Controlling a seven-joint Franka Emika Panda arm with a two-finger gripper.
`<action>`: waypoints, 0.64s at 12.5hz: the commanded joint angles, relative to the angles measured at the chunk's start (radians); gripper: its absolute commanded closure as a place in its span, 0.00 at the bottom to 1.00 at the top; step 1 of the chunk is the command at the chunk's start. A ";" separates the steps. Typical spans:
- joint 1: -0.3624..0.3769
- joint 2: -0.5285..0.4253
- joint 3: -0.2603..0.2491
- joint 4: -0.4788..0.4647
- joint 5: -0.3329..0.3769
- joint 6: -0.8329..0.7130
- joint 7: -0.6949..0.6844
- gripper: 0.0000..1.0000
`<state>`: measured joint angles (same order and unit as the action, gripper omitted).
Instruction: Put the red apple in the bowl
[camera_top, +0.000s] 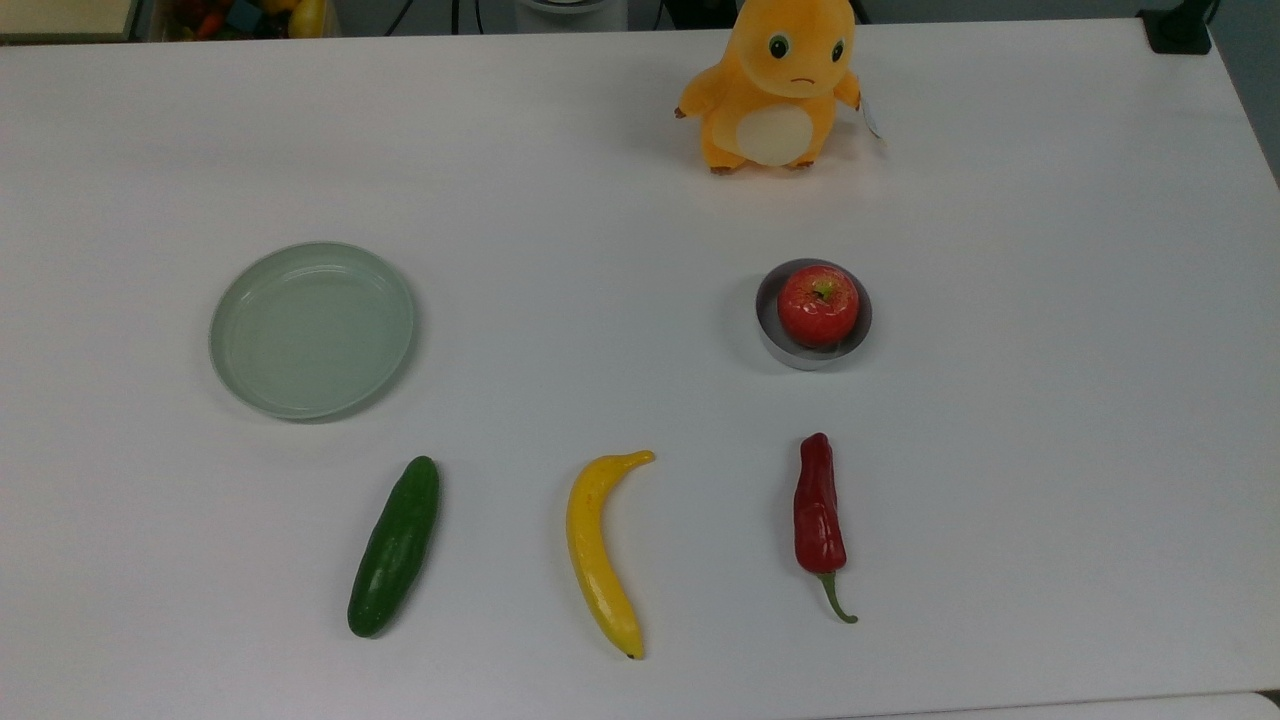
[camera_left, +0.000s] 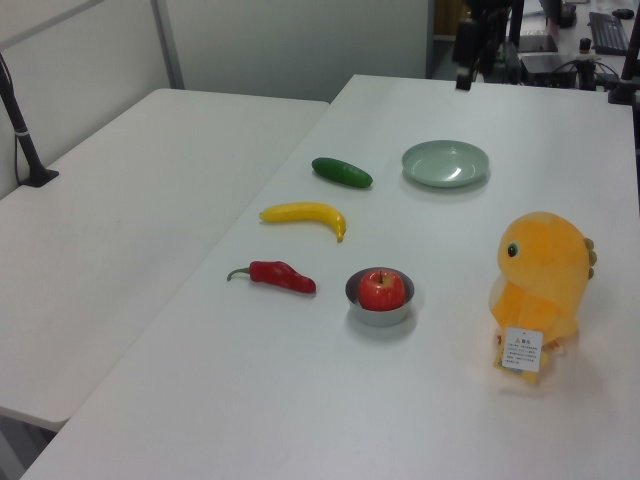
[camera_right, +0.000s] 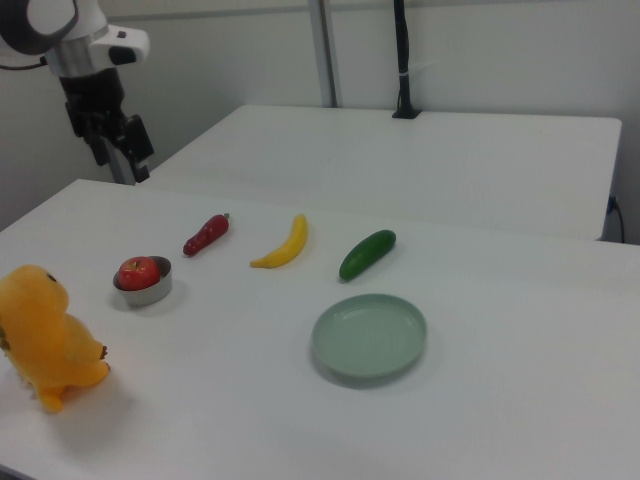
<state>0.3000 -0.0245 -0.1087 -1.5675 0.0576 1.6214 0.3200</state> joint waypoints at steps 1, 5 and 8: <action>-0.071 -0.049 0.000 -0.019 0.011 -0.037 0.002 0.00; -0.177 -0.045 0.010 -0.019 0.031 -0.025 -0.154 0.00; -0.237 -0.031 0.018 -0.023 0.067 -0.020 -0.349 0.00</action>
<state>0.1117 -0.0567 -0.1067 -1.5761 0.0875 1.6004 0.1109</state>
